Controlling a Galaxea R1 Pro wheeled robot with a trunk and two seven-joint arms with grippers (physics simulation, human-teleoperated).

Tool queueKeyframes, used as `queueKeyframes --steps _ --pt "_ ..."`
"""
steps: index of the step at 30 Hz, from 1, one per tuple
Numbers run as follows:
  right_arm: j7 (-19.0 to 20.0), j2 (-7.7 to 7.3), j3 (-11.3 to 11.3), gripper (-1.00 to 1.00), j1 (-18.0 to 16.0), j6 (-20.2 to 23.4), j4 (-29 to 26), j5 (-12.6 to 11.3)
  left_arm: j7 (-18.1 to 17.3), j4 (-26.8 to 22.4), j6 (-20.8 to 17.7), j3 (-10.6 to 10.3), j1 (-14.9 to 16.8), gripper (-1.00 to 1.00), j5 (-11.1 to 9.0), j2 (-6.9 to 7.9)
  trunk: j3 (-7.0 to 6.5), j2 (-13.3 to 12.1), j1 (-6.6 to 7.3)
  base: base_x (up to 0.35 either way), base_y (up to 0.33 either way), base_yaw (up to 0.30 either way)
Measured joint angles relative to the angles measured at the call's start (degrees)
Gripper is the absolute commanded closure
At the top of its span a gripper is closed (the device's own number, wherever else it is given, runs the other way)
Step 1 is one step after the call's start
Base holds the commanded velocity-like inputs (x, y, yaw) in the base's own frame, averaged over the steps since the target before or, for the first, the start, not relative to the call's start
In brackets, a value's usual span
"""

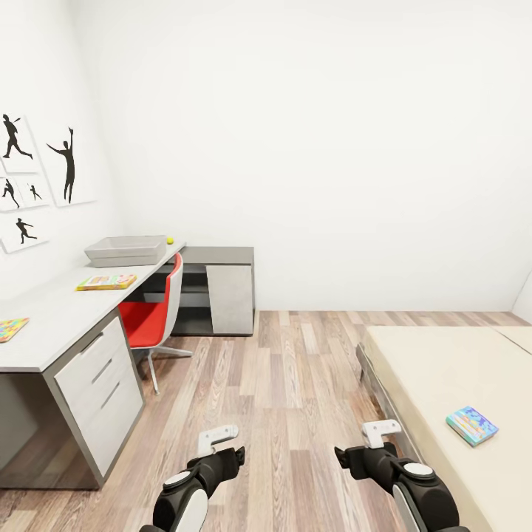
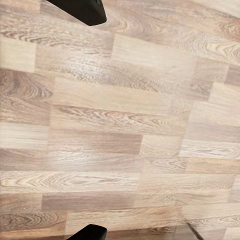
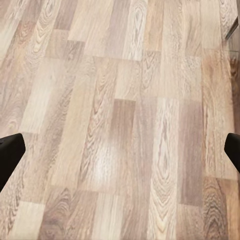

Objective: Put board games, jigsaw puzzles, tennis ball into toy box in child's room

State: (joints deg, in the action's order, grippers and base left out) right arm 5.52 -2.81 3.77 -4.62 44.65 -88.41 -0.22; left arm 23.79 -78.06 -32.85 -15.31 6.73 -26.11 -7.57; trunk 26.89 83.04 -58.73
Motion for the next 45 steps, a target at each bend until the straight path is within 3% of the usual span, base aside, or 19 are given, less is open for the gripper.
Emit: queueKeyframes --steps 13,45 --pt "0.1 -0.04 0.0 -1.0 0.0 0.1 0.0 0.0 0.0 0.0 0.0 0.0 0.0 -1.0 0.1 0.01 0.0 0.0 0.0 0.0 -0.095 0.0" --pt "0.1 -0.05 0.1 -1.0 -0.1 0.1 0.0 0.1 0.0 0.1 0.0 0.0 0.0 -1.0 0.1 0.01 0.0 0.0 0.0 0.0 -0.252 0.0"
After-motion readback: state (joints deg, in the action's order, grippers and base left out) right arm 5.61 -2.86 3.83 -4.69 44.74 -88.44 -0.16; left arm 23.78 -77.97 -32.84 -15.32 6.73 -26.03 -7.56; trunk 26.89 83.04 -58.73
